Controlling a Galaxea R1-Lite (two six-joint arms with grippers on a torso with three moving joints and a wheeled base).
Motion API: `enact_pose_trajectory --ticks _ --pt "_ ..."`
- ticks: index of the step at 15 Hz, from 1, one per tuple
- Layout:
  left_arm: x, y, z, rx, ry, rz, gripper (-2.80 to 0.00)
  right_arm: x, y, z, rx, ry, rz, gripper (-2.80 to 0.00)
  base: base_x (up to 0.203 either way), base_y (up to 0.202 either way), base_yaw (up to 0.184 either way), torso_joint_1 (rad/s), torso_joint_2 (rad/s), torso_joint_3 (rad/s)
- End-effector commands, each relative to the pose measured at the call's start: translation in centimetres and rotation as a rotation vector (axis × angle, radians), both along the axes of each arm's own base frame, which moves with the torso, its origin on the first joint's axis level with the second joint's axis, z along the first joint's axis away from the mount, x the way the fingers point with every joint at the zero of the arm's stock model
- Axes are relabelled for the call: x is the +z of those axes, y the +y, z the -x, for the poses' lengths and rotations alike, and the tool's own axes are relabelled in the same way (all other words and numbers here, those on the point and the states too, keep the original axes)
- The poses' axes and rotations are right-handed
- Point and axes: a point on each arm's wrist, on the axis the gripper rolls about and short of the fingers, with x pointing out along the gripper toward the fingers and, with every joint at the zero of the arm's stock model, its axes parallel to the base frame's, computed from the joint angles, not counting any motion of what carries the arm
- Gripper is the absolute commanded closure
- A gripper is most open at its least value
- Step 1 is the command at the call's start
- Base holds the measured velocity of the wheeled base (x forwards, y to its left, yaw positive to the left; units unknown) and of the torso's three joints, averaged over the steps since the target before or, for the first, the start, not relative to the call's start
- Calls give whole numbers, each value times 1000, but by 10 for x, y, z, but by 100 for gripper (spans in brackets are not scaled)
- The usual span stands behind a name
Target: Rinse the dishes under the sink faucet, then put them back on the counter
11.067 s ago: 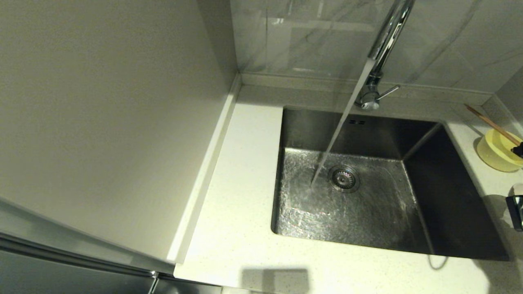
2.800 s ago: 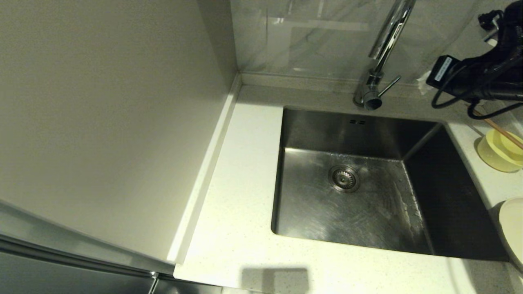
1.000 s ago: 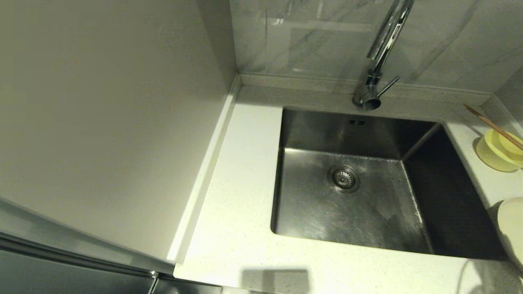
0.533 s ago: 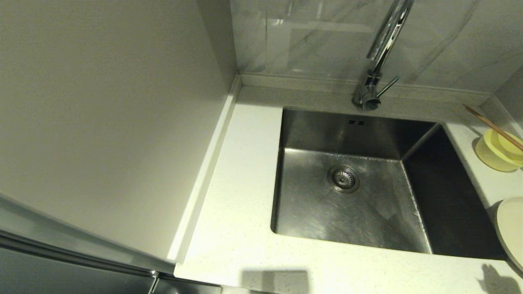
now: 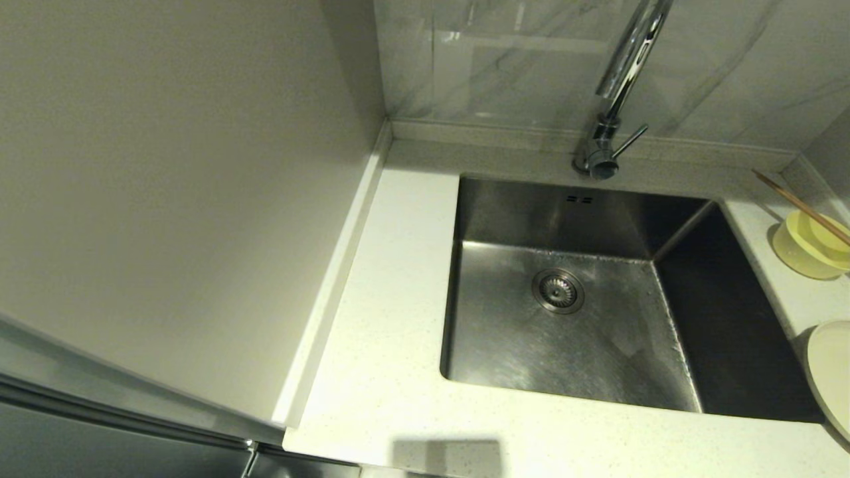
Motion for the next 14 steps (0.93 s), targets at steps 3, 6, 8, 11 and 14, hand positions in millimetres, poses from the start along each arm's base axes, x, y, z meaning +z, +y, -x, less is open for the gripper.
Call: enact_pose_trajectory --ticks 3,6,8,11,14 --pt "0 0 0 0 -2 0 0 -35 1 7 35 -30 -1 0 0 0 0 0 0 0" --pt "0 0 0 0 -2 0 0 -48 1 4 46 -26 5 0 0 0 0 0 0 0" --pt "0 0 0 0 -2 0 0 -52 1 -2 51 -72 23 0 0 0 0 0 0 0" --pt "0 0 0 0 -2 0 0 -53 1 -4 56 -98 38 0 0 0 0 0 0 0" --pt "0 0 0 0 -2 0 0 -58 1 -7 71 -124 54 0 0 0 0 0 0 0"
